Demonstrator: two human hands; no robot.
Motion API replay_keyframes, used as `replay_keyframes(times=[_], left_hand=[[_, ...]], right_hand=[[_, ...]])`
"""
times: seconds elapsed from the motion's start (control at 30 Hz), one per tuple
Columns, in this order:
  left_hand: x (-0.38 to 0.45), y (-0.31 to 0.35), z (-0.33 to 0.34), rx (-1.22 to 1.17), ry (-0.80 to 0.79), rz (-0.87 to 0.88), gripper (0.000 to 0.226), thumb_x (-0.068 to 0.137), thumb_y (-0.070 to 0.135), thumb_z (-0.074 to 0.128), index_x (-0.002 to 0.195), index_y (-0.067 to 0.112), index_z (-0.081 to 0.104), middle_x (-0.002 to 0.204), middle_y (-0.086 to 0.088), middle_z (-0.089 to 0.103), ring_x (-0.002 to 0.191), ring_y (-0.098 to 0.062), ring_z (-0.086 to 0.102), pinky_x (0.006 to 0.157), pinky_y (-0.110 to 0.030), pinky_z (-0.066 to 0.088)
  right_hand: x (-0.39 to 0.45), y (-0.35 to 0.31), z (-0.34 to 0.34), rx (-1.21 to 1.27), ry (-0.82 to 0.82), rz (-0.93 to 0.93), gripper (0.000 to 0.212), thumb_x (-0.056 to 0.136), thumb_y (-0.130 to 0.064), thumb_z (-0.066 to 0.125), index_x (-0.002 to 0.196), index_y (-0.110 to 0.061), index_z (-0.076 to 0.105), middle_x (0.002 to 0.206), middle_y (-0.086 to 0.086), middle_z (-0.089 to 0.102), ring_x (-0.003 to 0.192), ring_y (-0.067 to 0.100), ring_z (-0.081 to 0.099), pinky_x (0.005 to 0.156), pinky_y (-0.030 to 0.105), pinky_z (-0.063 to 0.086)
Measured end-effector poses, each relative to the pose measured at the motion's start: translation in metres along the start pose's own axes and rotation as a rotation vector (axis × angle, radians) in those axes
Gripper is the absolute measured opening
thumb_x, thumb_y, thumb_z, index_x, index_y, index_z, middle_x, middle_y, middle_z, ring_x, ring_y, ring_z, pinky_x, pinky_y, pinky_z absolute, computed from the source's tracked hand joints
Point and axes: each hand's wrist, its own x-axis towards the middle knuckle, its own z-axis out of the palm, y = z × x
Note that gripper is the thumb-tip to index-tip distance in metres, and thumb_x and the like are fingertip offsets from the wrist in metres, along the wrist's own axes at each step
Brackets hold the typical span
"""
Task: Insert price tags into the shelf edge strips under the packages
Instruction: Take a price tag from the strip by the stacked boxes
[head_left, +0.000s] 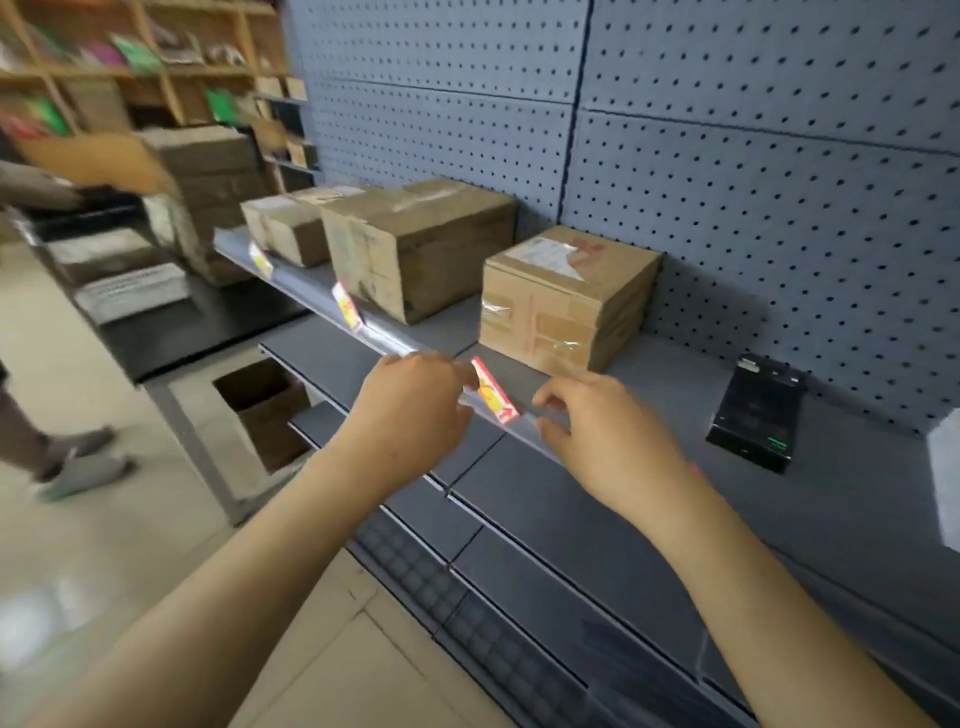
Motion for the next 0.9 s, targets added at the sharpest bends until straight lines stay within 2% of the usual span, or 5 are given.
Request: replay_keyframes(times=[0.23, 0.43, 0.53, 0.67, 0.9], left_hand=[[-0.009, -0.106, -0.018, 0.028, 0.016, -0.202, 0.028, 0.091, 0.03, 0.053, 0.118, 0.027, 0.057, 0.121, 0.004, 0.062, 0.11, -0.018, 0.057, 0.093, -0.034, 0.042], [0.006, -0.184, -0.022, 0.079, 0.017, -0.365, 0.026, 0.091, 0.032, 0.052, 0.116, 0.027, 0.058, 0.117, 0.004, 0.062, 0.106, -0.019, 0.057, 0.087, -0.032, 0.04], [0.015, -0.217, -0.024, 0.097, 0.016, -0.422, 0.028, 0.092, 0.032, 0.052, 0.119, 0.027, 0.057, 0.119, 0.005, 0.061, 0.108, -0.019, 0.057, 0.087, -0.032, 0.04], [0.028, -0.262, -0.032, 0.098, 0.037, -0.505, 0.028, 0.092, 0.031, 0.053, 0.119, 0.028, 0.057, 0.118, 0.004, 0.062, 0.107, -0.018, 0.057, 0.091, -0.035, 0.045], [0.059, -0.344, -0.033, 0.072, 0.032, -0.558, 0.026, 0.092, 0.03, 0.053, 0.118, 0.027, 0.057, 0.114, 0.003, 0.063, 0.101, -0.017, 0.059, 0.088, -0.035, 0.05]], right_hand=[[0.085, -0.077, 0.054, 0.094, -0.044, -0.179, 0.016, 0.09, -0.025, 0.057, 0.105, -0.022, 0.062, 0.107, -0.002, 0.062, 0.099, 0.02, 0.056, 0.074, 0.032, 0.046], [0.165, -0.132, 0.089, 0.117, -0.062, -0.315, 0.018, 0.089, -0.027, 0.058, 0.106, -0.021, 0.064, 0.11, -0.001, 0.063, 0.101, 0.024, 0.057, 0.075, 0.033, 0.048], [0.204, -0.154, 0.107, 0.128, -0.083, -0.359, 0.018, 0.089, -0.028, 0.059, 0.105, -0.021, 0.063, 0.108, 0.0, 0.063, 0.1, 0.024, 0.057, 0.074, 0.031, 0.044], [0.253, -0.181, 0.125, 0.135, -0.108, -0.397, 0.019, 0.088, -0.029, 0.06, 0.105, -0.022, 0.064, 0.106, 0.001, 0.065, 0.097, 0.022, 0.058, 0.079, 0.034, 0.049], [0.324, -0.227, 0.155, 0.149, -0.116, -0.404, 0.016, 0.09, -0.03, 0.06, 0.104, -0.024, 0.063, 0.105, 0.001, 0.064, 0.09, 0.018, 0.057, 0.073, 0.03, 0.049]])
